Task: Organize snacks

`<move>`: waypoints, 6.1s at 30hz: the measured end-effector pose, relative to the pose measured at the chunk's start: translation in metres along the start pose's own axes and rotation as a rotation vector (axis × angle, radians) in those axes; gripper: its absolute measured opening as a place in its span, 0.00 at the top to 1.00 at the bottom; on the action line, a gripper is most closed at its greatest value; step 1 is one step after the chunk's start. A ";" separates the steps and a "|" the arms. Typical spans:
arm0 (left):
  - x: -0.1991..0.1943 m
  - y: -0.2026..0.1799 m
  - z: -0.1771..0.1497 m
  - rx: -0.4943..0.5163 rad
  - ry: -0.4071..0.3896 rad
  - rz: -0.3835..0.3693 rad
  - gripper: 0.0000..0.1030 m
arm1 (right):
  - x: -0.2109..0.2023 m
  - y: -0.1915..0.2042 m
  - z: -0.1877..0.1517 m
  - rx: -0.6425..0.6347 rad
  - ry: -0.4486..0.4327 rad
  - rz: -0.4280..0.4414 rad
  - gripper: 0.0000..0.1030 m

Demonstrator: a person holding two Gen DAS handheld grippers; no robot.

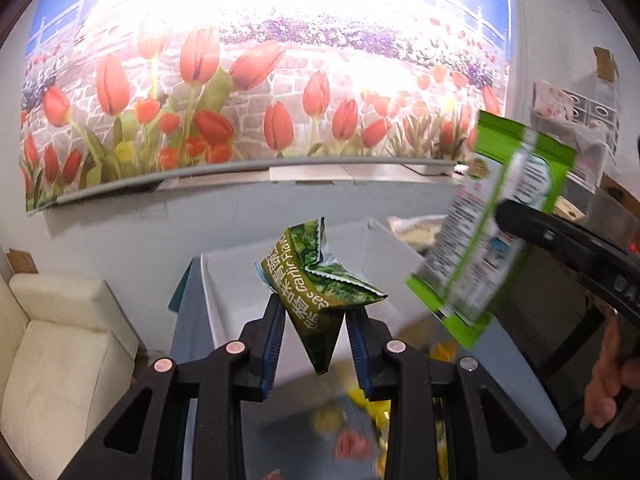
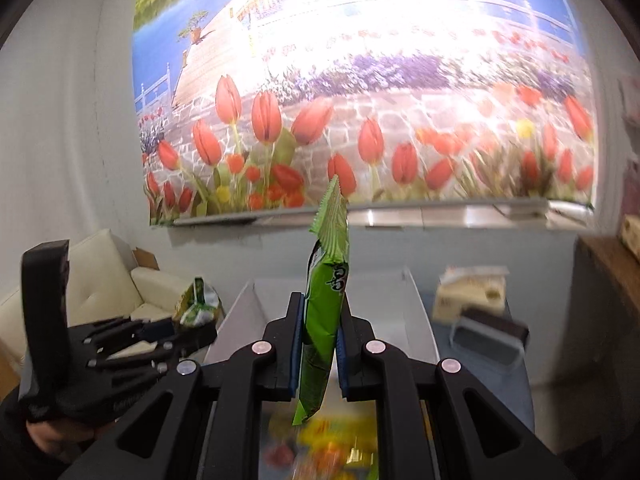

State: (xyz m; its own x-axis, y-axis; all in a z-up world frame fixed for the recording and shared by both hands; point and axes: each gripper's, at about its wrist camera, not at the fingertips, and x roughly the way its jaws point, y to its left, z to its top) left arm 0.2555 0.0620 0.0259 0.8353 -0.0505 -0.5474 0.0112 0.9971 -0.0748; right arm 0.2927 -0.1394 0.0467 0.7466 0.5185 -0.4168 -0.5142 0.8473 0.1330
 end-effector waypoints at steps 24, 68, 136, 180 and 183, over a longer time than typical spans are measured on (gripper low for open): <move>0.086 0.013 0.015 0.041 0.057 0.073 0.00 | 0.111 -0.072 -0.016 0.131 0.151 -0.076 0.00; -0.055 -0.042 -0.166 0.008 0.194 -0.048 0.00 | 0.021 -0.071 -0.209 0.295 0.539 -0.137 0.28; -0.008 -0.038 -0.049 0.077 0.075 -0.049 0.52 | -0.019 -0.027 -0.078 0.114 0.216 -0.021 0.38; 0.017 -0.009 -0.065 0.035 0.073 -0.067 0.00 | 0.027 -0.053 -0.083 0.088 0.240 -0.119 0.00; -0.005 -0.024 -0.095 0.030 0.087 -0.100 0.00 | 0.012 -0.071 -0.115 0.168 0.279 -0.132 0.00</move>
State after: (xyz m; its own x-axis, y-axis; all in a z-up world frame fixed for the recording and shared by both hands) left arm 0.1989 0.0332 -0.0482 0.7786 -0.1533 -0.6086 0.1097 0.9880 -0.1085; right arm 0.2897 -0.2061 -0.0715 0.6457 0.3717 -0.6670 -0.3270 0.9240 0.1984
